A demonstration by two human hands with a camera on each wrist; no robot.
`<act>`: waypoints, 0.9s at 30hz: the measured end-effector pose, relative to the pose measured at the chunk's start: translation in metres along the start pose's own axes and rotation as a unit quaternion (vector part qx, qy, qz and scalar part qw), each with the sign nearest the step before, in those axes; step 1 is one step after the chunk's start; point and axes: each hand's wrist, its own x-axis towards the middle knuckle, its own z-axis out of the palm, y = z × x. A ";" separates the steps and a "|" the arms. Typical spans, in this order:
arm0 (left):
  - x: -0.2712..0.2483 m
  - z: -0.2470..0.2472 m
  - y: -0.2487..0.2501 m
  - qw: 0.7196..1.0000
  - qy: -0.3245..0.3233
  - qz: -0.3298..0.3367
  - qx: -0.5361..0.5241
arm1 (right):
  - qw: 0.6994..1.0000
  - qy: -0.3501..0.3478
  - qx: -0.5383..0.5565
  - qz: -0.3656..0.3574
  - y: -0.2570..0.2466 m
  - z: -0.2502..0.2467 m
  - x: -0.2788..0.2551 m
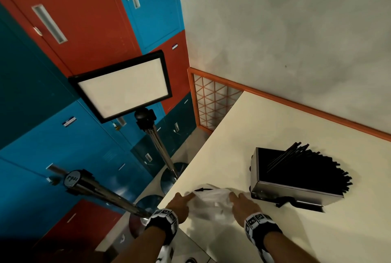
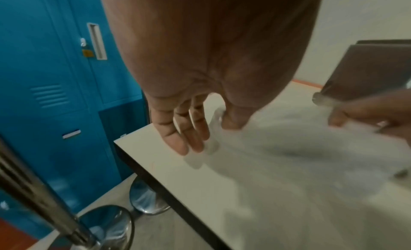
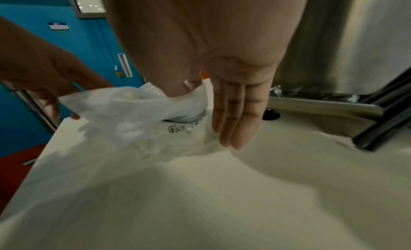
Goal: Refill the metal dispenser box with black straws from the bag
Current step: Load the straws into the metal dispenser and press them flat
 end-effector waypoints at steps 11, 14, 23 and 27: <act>-0.024 -0.079 0.042 0.975 0.176 0.109 -0.079 | 0.978 0.153 0.113 -0.083 0.025 -0.043 -0.031; -0.023 -0.088 0.084 0.959 0.195 0.172 -0.110 | 0.947 0.218 0.178 -0.152 0.032 -0.069 -0.050; -0.011 -0.072 0.235 0.933 0.122 0.320 -0.113 | 0.829 0.501 0.237 -0.072 0.114 -0.157 -0.085; 0.005 -0.061 0.272 0.937 0.111 0.321 -0.085 | 0.816 0.537 0.211 0.016 0.167 -0.165 -0.081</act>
